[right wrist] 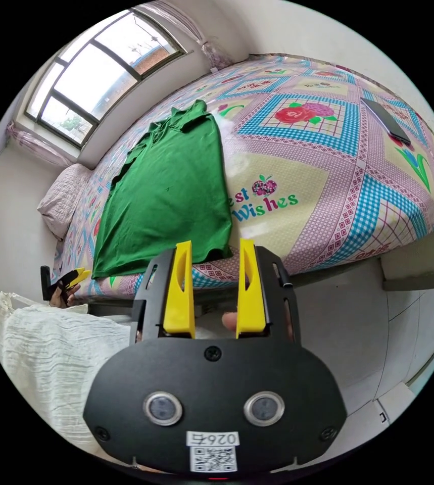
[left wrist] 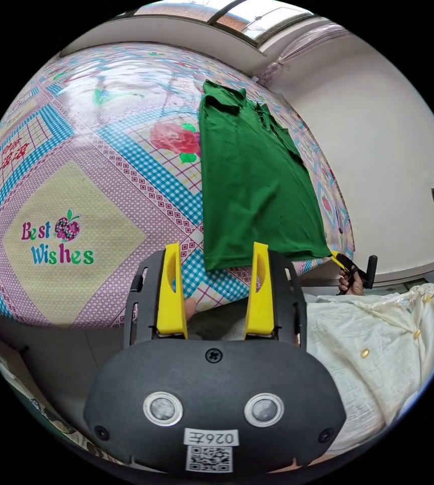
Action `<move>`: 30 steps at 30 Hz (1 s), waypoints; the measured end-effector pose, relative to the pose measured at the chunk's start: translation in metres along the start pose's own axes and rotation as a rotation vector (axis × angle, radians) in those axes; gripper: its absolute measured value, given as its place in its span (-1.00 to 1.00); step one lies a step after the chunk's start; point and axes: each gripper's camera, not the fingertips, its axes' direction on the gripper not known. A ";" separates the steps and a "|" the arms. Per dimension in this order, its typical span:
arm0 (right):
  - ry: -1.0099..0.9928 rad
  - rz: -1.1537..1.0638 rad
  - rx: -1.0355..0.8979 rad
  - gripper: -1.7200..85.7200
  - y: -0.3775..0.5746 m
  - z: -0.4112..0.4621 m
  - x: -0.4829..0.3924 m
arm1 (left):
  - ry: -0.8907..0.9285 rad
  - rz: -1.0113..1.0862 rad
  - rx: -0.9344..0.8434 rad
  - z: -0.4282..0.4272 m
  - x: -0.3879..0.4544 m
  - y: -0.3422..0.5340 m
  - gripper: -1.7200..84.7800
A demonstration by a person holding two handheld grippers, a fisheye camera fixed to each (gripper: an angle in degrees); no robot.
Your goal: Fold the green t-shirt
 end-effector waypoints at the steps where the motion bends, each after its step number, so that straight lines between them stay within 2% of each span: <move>1: -0.003 0.011 -0.018 -0.73 -0.009 0.006 -0.003 | 0.002 0.004 -0.012 0.003 0.003 -0.001 -0.52; 14: 0.007 -0.016 -0.075 -0.76 -0.068 0.010 -0.050 | -0.003 -0.021 -0.046 0.011 0.007 0.001 -0.61; 17: 0.015 -0.020 -0.072 -0.80 -0.074 0.007 -0.058 | -0.049 -0.018 -0.062 0.011 0.006 0.000 -0.68; 20: 0.015 -0.037 -0.100 -0.88 -0.081 0.005 -0.063 | -0.054 -0.021 -0.110 0.014 -0.002 0.000 -0.82; 22: 0.002 -0.048 -0.134 -0.97 -0.084 0.003 -0.064 | -0.014 -0.023 -0.137 0.020 -0.012 0.005 -0.91; 26: -0.018 -0.035 -0.125 -0.99 -0.085 -0.012 -0.062 | 0.078 -0.085 -0.096 0.015 -0.037 0.017 -0.95; 30: -0.060 -0.028 -0.100 -0.99 -0.085 -0.042 -0.059 | 0.304 -0.190 0.044 -0.005 -0.079 0.038 -0.97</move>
